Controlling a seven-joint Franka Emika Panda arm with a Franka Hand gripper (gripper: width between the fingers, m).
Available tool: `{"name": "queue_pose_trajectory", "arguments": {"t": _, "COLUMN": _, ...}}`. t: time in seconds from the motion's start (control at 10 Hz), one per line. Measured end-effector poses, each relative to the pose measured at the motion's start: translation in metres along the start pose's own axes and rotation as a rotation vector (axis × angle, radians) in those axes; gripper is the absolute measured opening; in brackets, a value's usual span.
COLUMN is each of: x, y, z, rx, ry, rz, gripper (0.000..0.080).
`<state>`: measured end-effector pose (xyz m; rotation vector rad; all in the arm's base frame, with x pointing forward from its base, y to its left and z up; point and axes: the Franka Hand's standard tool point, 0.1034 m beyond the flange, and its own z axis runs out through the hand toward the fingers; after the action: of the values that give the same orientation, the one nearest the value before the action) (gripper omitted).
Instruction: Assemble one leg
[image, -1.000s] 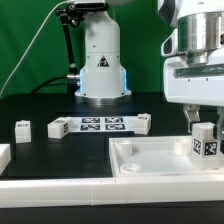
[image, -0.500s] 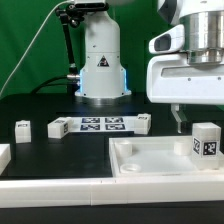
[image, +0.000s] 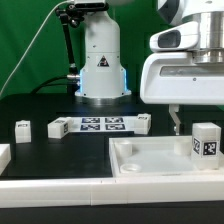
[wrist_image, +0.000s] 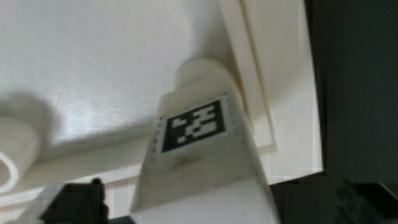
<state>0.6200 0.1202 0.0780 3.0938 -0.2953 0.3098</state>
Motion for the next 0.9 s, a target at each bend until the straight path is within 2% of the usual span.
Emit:
{"name": "queue_pose_trajectory", "arguments": {"t": 0.3, "x": 0.0013, "y": 0.0039, "z": 0.0006, "rx": -0.015, "ry": 0.003, "rz": -0.223, "gripper": 0.0649}}
{"name": "queue_pose_trajectory", "arguments": {"t": 0.5, "x": 0.0014, "y": 0.0043, "z": 0.0007, "rx": -0.016, "ry": 0.003, "rz": -0.233, "gripper": 0.0626}}
{"name": "queue_pose_trajectory", "arguments": {"t": 0.6, "x": 0.0014, "y": 0.0043, "z": 0.0007, "rx": -0.016, "ry": 0.003, "rz": -0.226, "gripper": 0.0450}}
{"name": "queue_pose_trajectory", "arguments": {"t": 0.7, "x": 0.0016, "y": 0.0042, "z": 0.0006, "rx": -0.016, "ry": 0.004, "rz": -0.203, "gripper": 0.0450}}
{"name": "queue_pose_trajectory", "arguments": {"t": 0.8, "x": 0.0017, "y": 0.0043, "z": 0.0005, "rx": -0.016, "ry": 0.004, "rz": -0.202, "gripper": 0.0293}}
{"name": "queue_pose_trajectory", "arguments": {"t": 0.9, "x": 0.0017, "y": 0.0041, "z": 0.0005, "rx": -0.016, "ry": 0.004, "rz": -0.192, "gripper": 0.0293}}
